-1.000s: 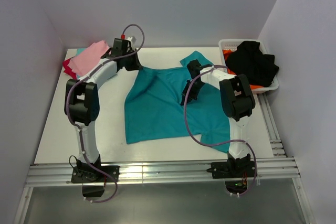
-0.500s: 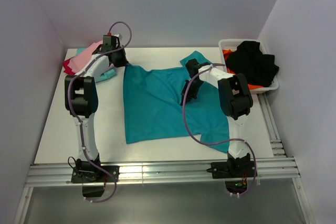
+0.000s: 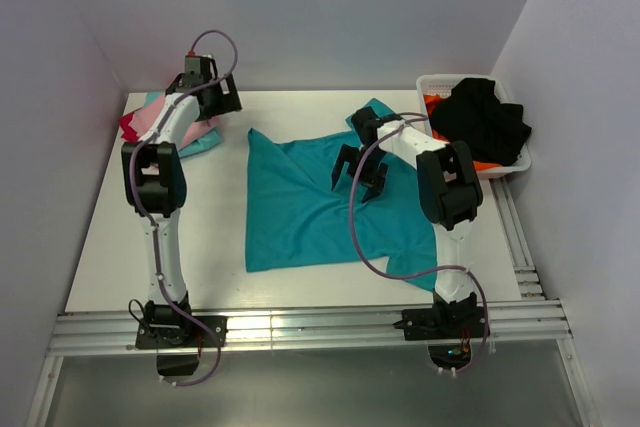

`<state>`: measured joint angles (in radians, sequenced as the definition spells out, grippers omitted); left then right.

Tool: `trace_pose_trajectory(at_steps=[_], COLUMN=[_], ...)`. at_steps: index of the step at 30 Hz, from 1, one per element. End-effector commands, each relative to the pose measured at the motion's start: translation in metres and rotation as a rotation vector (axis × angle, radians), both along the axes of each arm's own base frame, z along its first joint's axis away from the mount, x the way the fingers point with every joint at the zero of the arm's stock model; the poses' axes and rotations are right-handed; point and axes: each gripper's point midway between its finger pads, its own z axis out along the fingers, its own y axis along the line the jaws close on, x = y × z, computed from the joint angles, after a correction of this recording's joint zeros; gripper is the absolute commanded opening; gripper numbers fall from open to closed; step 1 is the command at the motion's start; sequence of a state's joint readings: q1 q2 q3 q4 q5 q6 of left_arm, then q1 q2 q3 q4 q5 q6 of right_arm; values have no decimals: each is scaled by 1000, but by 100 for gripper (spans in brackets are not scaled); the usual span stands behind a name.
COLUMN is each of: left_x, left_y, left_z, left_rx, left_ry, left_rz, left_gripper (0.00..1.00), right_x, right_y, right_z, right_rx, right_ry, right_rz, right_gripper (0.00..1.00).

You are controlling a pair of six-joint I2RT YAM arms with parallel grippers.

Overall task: Fold and stack the t-shirts
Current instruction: Flatten the tshirt out

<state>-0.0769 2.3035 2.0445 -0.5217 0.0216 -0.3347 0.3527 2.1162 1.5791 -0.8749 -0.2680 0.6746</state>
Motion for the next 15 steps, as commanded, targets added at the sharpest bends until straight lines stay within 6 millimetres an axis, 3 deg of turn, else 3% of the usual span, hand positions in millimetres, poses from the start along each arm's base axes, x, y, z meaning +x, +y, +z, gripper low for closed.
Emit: trace_pose_trajectory(at_steps=[1, 2, 3, 4, 6, 7, 9, 13, 15], left_x=[-9, -18, -28, -41, -57, -75, -100, -133, -144], left_y=[5, 2, -1, -14, -30, -46, -69, -106, -116], left_z=[104, 108, 128, 115, 112, 102, 86, 63, 51], left_rx=[-1, -6, -9, -12, -16, -29, -61, -173, -188], left_ry=[-160, -147, -174, -136, -125, -92, -44, 26, 55], left_rz=[34, 28, 28, 8, -19, -47, -95, -162, -176], left_gripper=[100, 99, 100, 99, 99, 100, 100, 95, 93], right_x=[12, 12, 15, 17, 26, 30, 45, 68, 75], right_y=[-10, -6, -2, 0, 7, 10, 17, 17, 16], right_z=[19, 21, 24, 26, 37, 48, 74, 149, 188], right_rx=[-5, 18, 37, 49, 87, 105, 144, 171, 176], right_ry=[-96, -97, -111, -116, -152, -182, -263, -464, -556], right_rz=[-7, -8, -10, -11, -19, -25, -31, -32, -20], right_gripper=[100, 100, 100, 100, 100, 100, 100, 100, 100])
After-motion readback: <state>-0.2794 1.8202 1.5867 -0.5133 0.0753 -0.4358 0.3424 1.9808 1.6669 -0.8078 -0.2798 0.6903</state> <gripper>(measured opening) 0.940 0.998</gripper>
